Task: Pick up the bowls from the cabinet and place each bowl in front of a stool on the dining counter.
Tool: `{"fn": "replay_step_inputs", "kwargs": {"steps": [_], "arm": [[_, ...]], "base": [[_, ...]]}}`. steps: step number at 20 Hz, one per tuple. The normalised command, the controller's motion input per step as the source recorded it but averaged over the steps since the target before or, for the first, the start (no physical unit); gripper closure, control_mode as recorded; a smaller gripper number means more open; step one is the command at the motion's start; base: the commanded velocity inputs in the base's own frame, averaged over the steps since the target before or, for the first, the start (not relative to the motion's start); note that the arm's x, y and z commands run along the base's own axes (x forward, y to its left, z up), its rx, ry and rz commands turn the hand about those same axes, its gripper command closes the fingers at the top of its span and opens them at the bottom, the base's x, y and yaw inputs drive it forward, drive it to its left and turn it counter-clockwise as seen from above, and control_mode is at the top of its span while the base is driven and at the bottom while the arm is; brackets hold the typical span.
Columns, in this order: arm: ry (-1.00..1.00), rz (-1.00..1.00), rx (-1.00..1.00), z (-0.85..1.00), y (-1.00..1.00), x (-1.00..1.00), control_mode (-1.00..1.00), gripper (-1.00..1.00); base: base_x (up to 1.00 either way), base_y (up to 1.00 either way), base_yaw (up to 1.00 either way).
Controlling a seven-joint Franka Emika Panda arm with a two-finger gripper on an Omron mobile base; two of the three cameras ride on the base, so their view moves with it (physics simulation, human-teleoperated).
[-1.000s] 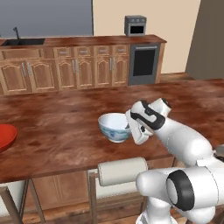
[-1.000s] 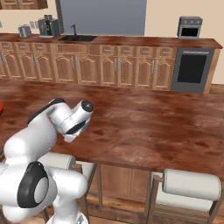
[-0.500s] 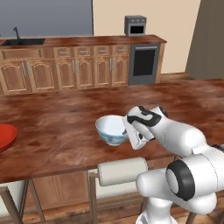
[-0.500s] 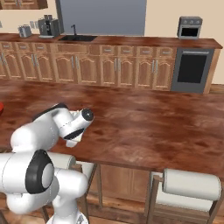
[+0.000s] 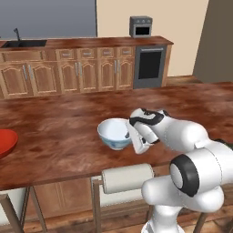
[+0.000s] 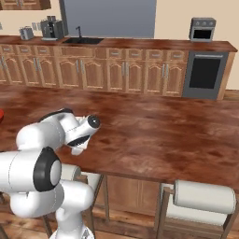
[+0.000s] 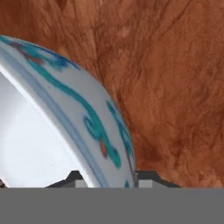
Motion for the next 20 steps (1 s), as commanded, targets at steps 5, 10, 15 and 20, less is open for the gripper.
{"fn": "replay_step_inputs", "kwargs": {"steps": [5, 10, 15, 20], "arm": [[-0.01, 0.0, 0.0, 0.22, -0.1, 0.0, -1.0, -1.0], [0.0, 0.0, 0.0, 0.69, -0.18, -0.07, -1.0, -1.0], [0.01, 0.0, 0.0, 0.73, -0.18, -0.54, -1.0, -1.0], [0.1, -0.01, 0.0, 0.87, -0.1, -0.91, -1.0, -1.0]], "base": [[0.0, 0.0, 0.0], [0.0, 0.0, 0.0], [0.0, 0.0, 0.0], [0.0, 0.0, 0.0]]}}
